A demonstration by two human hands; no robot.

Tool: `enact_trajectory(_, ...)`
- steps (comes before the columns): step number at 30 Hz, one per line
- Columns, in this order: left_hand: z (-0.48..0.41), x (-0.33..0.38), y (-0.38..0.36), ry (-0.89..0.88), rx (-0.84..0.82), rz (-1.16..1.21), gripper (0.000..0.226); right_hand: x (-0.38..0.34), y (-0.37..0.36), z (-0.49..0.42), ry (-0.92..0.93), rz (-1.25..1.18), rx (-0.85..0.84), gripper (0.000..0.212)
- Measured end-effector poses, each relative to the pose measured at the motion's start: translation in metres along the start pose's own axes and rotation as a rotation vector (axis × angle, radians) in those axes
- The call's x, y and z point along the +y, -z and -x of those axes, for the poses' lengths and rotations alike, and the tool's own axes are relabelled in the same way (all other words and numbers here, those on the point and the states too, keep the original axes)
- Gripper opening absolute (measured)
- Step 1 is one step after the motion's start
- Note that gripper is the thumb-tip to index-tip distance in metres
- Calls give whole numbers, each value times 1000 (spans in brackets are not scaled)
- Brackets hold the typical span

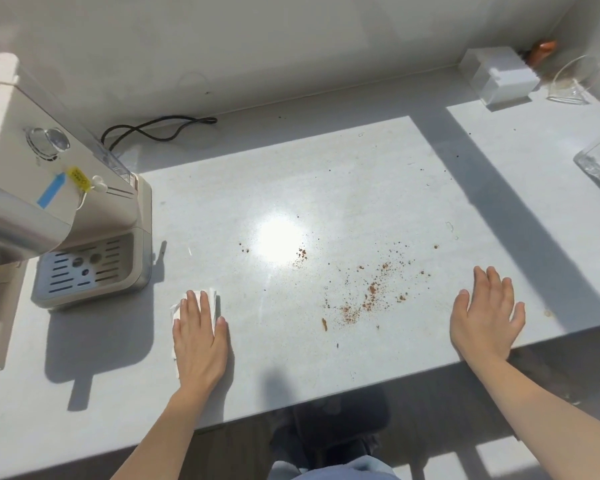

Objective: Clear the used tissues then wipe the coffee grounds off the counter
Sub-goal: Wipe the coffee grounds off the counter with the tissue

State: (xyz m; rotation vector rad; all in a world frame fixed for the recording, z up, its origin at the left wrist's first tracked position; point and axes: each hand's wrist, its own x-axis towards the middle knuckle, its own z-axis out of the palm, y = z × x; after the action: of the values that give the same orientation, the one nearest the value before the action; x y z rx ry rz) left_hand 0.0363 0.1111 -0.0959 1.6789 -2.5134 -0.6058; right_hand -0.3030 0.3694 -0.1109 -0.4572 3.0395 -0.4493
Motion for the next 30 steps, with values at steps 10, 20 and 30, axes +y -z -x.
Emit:
enact_trajectory(10, 29, 38, -15, -5, -28, 121, 58, -2, 3, 0, -2, -28, 1, 56)
enact_trajectory(20, -92, 38, 5, 97, -45, 157, 54, -2, 1, 0, -11, 20, 14, 57)
enact_trajectory(30, -158, 82, -4, -276, -186, 66, 52, -3, 0, -2, -21, 71, -10, 54)
